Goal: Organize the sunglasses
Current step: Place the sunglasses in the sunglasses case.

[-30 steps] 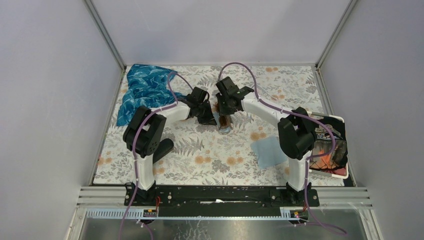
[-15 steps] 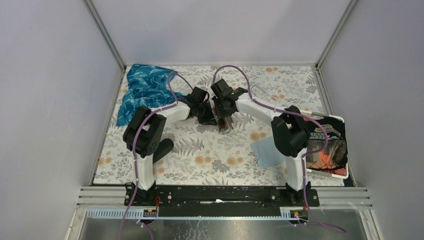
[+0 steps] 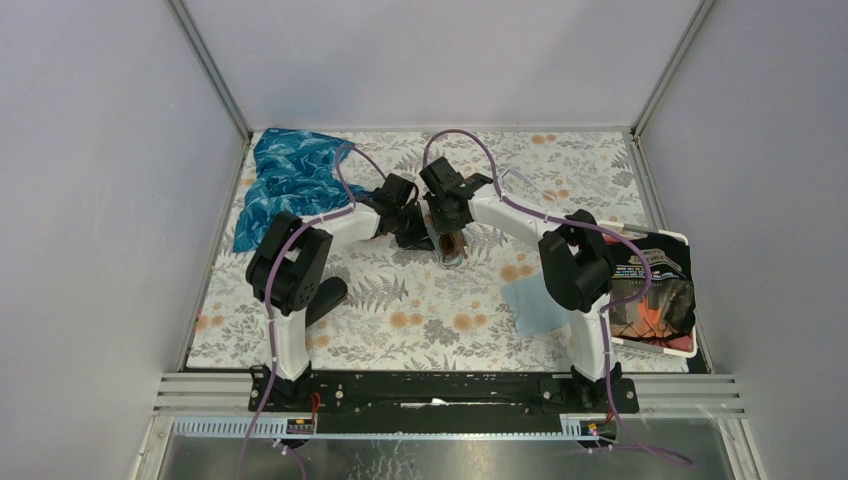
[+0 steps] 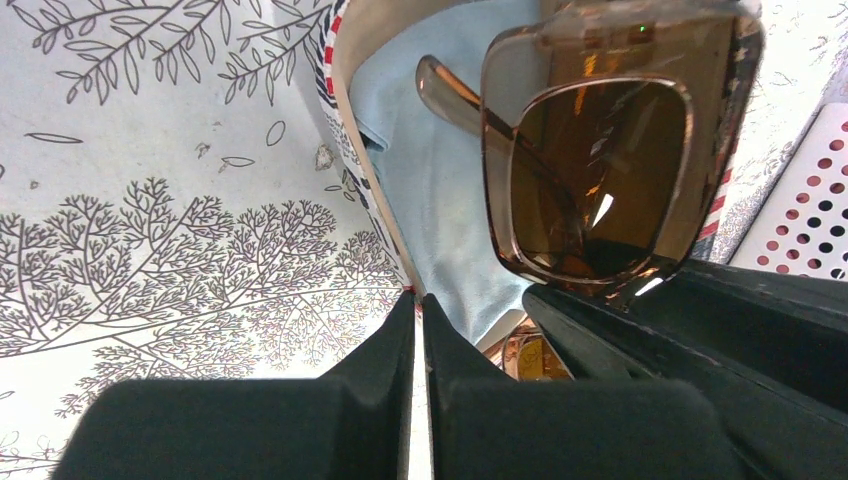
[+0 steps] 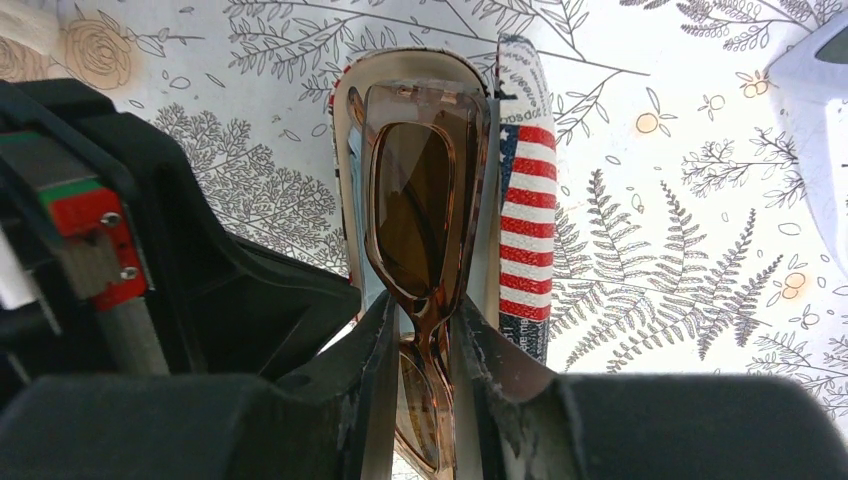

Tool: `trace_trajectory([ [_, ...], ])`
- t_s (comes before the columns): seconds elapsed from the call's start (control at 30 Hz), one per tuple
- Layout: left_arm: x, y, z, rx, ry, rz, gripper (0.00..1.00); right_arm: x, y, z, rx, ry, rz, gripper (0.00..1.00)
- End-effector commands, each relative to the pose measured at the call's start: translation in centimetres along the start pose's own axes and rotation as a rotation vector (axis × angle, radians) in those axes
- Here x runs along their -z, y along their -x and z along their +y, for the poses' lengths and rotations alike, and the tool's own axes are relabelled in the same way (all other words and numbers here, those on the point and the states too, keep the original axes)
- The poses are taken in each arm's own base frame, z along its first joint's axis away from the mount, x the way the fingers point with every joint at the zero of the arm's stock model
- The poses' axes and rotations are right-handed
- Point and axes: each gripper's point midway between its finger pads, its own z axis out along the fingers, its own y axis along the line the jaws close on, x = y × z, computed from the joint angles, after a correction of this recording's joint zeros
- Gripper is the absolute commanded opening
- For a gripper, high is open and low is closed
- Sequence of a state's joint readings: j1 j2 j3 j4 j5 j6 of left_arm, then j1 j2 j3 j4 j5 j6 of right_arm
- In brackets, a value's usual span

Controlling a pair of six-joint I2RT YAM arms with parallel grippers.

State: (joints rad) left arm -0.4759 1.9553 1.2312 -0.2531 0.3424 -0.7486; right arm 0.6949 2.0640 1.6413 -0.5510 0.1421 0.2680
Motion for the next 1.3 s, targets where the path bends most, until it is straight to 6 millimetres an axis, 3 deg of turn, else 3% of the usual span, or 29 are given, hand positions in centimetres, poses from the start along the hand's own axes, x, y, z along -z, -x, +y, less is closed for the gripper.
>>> trace_trajectory([
  [0.0,0.3,0.9,-1.2,-0.030,-0.048,-0.026,0.08,0.5,1.5,0.1,0.030,-0.018,-0.030,0.24],
  [0.4,0.4,0.8,-1.1,-0.033,-0.046,-0.022,0.08,-1.9,-0.3,0.0,0.038,-0.026,0.020,0.23],
  [0.87,0.7,1.0,-1.4,-0.039,-0.054,-0.026,0.08,-3.2,-1.8,-0.2,0.039,-0.033,0.064,0.25],
  [1.13,1.0,1.0,-1.5,-0.044,-0.057,-0.031,0.08,-2.5,-1.5,0.2,0.036,-0.009,0.058,0.47],
  [1.27,1.0,1.0,-1.5,-0.046,-0.057,-0.029,0.08,-1.5,-1.1,0.3,0.033,-0.003,0.043,0.52],
])
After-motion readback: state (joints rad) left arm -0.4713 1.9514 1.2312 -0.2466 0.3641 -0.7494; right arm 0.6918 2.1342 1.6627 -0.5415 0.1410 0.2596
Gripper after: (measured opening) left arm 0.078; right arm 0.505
